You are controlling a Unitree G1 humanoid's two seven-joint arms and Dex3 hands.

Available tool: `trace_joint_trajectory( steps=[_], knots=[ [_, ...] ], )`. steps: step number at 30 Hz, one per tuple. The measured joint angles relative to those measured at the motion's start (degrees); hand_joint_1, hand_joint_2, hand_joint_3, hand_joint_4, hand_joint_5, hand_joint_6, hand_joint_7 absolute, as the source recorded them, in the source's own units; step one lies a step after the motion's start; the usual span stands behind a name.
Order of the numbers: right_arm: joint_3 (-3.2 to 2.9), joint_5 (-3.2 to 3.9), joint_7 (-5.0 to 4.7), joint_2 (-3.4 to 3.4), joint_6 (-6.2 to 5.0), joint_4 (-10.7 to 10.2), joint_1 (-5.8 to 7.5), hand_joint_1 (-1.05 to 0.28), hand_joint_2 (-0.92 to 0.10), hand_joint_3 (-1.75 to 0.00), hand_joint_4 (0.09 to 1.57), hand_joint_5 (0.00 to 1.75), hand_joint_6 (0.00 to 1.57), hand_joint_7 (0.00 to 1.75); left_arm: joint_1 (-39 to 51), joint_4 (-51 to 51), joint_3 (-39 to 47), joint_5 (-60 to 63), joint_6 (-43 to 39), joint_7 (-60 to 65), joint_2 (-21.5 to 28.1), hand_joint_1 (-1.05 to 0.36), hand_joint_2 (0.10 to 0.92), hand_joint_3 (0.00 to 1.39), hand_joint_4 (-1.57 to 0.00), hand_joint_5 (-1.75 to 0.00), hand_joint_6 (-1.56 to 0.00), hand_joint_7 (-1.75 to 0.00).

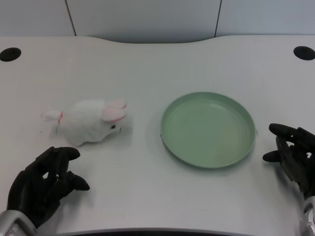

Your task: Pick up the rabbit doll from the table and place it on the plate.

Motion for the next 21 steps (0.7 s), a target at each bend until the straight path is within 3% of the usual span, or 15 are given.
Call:
trace_joint_trajectory(
  steps=[14, 18, 20, 21],
  knots=[
    [-0.03, 0.23, 0.62, 0.14, 0.37, -0.2, 0.00, -0.39, -0.92, -0.33, 0.90, 1.05, 0.94, 0.34, 0.0, -0.1, 0.0, 0.1, -0.1, 0.7, -0.1, -0.58, 0.921, 0.53, -0.61, -1.74, -0.49, -1.42],
    [-0.78, 1.32, 2.92, 0.55, 0.28, -0.2, 0.00, -0.38, -0.92, -0.32, 0.89, 1.06, 0.94, 0.34, 0.1, -1.1, -0.5, 1.7, -3.0, 0.6, 0.4, -0.60, 0.921, 0.50, -0.59, -1.74, -0.48, -1.42],
    [-0.74, 1.24, 2.57, 0.57, 0.26, -0.2, 0.00, -0.39, -0.92, -0.32, 0.88, 1.05, 0.94, 0.35, 0.3, -1.4, -1.6, 4.1, -7.7, -0.7, 1.0, -0.59, 0.921, 0.52, -0.58, -1.72, -0.49, -1.38],
    [-0.66, 1.13, 2.26, 0.60, 0.26, -0.2, 0.00, -0.37, -0.92, -0.32, 0.87, 1.04, 0.93, 0.35, 0.3, -1.6, -2.4, 5.7, -11.3, -1.5, 1.7, -0.59, 0.921, 0.55, -0.58, -1.68, -0.54, -1.27]
  ],
)
